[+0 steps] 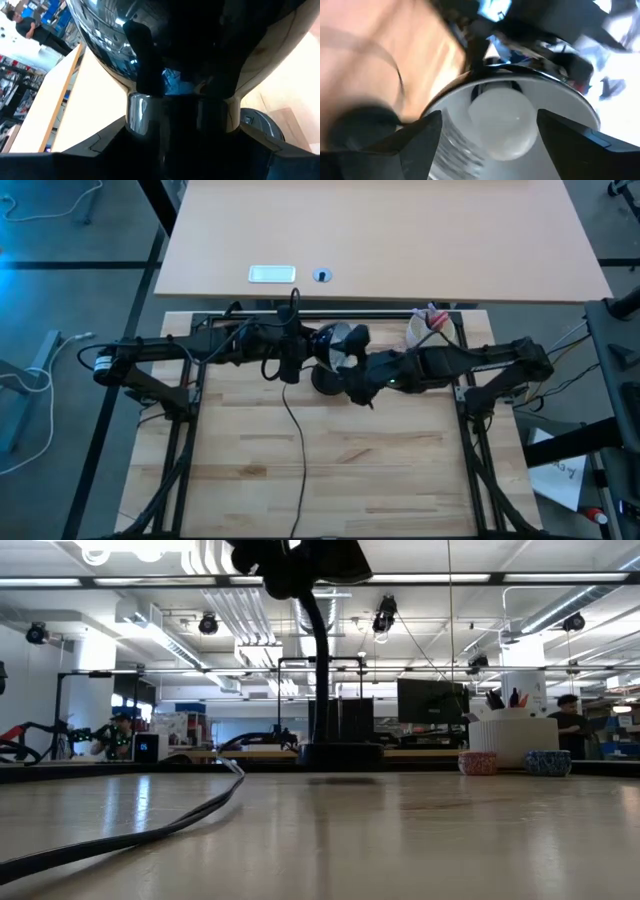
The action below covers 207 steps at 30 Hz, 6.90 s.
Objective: Screw lightbulb
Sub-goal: Remove the lightbulb from the lamp, then return to Home Position
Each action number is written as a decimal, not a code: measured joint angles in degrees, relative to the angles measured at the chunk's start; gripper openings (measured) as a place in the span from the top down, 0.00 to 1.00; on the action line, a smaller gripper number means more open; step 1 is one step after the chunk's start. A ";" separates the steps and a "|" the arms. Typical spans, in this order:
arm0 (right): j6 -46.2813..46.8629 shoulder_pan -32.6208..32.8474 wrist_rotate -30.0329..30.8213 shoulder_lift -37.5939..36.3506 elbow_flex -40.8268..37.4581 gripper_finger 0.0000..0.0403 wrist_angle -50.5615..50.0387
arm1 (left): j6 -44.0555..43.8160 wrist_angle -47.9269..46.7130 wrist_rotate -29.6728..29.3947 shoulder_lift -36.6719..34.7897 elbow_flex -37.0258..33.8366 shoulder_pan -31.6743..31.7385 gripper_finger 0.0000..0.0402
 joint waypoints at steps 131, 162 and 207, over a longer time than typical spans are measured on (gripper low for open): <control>48.72 -8.83 -18.29 -11.21 -24.78 0.83 -29.96 | -5.49 -7.19 10.69 -1.87 -1.46 8.39 0.38; 46.72 -10.08 -25.93 -4.11 -19.76 0.57 -30.94 | -9.72 -14.20 8.35 -4.53 -0.18 6.73 0.07; 12.58 -12.51 -24.88 8.15 7.45 0.43 26.97 | -50.71 -6.13 14.40 -41.76 -25.08 5.73 0.07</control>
